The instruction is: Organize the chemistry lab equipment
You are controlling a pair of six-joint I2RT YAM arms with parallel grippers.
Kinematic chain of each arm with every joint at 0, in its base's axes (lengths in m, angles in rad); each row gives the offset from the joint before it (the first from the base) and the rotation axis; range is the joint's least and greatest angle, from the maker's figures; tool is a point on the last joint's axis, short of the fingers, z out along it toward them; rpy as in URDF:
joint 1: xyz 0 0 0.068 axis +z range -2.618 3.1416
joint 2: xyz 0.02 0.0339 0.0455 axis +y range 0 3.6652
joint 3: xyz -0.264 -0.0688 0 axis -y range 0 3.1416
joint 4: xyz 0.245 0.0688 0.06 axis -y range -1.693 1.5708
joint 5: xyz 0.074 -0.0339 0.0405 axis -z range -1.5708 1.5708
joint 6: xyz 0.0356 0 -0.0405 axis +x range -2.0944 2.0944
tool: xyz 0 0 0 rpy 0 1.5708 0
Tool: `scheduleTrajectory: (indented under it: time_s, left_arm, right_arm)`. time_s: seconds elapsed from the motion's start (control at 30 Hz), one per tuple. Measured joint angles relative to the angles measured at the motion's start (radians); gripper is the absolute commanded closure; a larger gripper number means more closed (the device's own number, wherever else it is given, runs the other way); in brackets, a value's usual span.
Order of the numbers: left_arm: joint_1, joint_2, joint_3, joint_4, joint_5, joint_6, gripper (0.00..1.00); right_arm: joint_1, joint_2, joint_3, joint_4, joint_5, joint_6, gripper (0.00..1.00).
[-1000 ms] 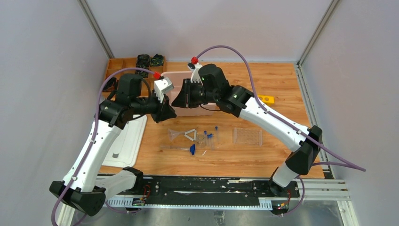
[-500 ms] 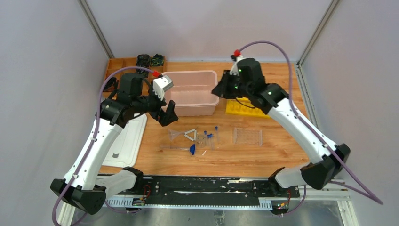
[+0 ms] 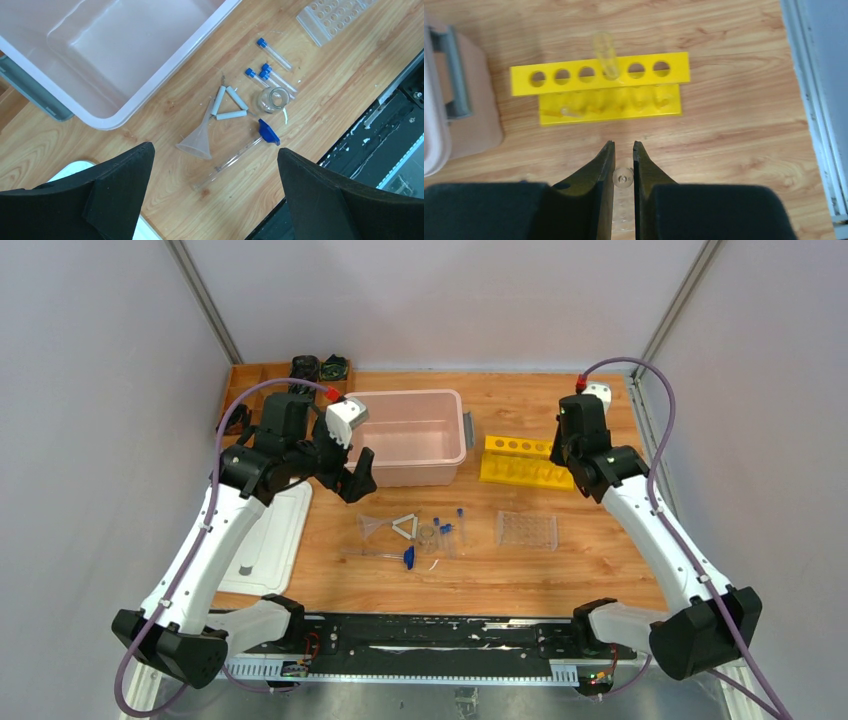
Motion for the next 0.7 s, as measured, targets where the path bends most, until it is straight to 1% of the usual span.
scheduleTrajectory:
  time_s: [0.17,0.4,0.53,0.7]
  left_arm:
    - [0.0,0.0,0.0,0.0,-0.012,0.0,0.0]
    - [0.0,0.0,0.0,-0.001,-0.019,0.0,0.0]
    - [0.0,0.0,0.0,-0.003,-0.021,0.001,0.0]
    - [0.0,0.0,0.0,-0.008,-0.022,0.003,0.0]
  right_arm:
    - [-0.035,0.005,-0.08,0.077,0.075,-0.026,1.0]
    - [-0.042,0.027,-0.2,0.272,0.105,-0.05,1.0]
    - [-0.043,0.063,-0.213,0.351,0.112,-0.055,1.0]
    - [-0.043,0.101,-0.214,0.409,0.114,-0.06,1.0]
